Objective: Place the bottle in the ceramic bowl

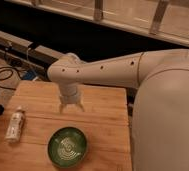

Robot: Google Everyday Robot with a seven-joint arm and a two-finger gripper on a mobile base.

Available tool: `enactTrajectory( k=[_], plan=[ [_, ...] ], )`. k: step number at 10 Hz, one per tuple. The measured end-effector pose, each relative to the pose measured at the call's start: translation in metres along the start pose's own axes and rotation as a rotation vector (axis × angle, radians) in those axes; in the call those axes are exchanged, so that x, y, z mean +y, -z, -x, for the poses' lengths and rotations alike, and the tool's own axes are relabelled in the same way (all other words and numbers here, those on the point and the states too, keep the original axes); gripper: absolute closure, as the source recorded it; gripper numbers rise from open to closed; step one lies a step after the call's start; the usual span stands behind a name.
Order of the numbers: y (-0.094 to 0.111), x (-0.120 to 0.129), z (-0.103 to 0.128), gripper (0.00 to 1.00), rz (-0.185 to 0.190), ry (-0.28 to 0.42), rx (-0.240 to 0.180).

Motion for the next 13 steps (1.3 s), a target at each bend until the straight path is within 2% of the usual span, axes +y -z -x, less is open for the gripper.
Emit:
enactTrajectory(
  k=[9,10,13],
  plan=[
    [0.000,0.000,0.001,0.35,0.000,0.002,-0.001],
    [0.001,0.002,0.006,0.35,0.007,0.021,-0.016],
    [0.003,0.035,0.023,0.35,0.028,0.085,-0.045]
  ],
)
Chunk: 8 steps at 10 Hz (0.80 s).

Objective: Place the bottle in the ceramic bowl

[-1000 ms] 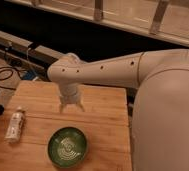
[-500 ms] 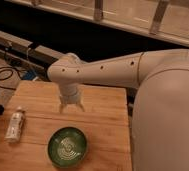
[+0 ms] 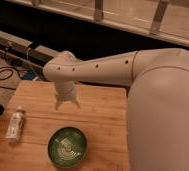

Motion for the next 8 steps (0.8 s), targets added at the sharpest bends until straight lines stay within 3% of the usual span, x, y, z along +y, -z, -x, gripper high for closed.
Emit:
enactTrajectory(
  k=[4,5,8],
  plan=[
    [-0.004,0.101,0.030,0.35,0.056,0.164,-0.028],
    [-0.004,0.111,0.029,0.35,0.065,0.179,-0.028],
    [-0.005,0.105,0.031,0.35,0.054,0.174,-0.029]
  ],
)
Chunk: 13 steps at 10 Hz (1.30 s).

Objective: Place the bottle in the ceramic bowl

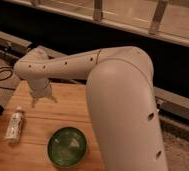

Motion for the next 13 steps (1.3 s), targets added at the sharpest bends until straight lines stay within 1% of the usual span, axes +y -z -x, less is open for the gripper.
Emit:
enactTrajectory(
  k=[2,3,5,6,7,8,9,10,12,13],
  plan=[
    [0.001,-0.004,-0.001,0.35,0.002,-0.010,-0.005],
    [0.000,-0.009,-0.003,0.35,-0.025,-0.021,-0.004],
    [-0.007,0.000,-0.004,0.35,-0.033,-0.002,0.008],
    [-0.013,0.012,0.000,0.35,-0.035,0.025,0.012],
    [-0.018,0.032,0.005,0.35,-0.028,0.057,0.019],
    [-0.022,0.046,0.012,0.35,-0.029,0.080,0.021],
    [-0.030,0.068,0.021,0.35,-0.022,0.109,0.024],
    [-0.037,0.088,0.025,0.35,-0.016,0.131,0.021],
    [-0.049,0.122,0.025,0.35,-0.003,0.143,0.003],
    [-0.060,0.142,0.020,0.35,0.000,0.161,0.001]
  ],
)
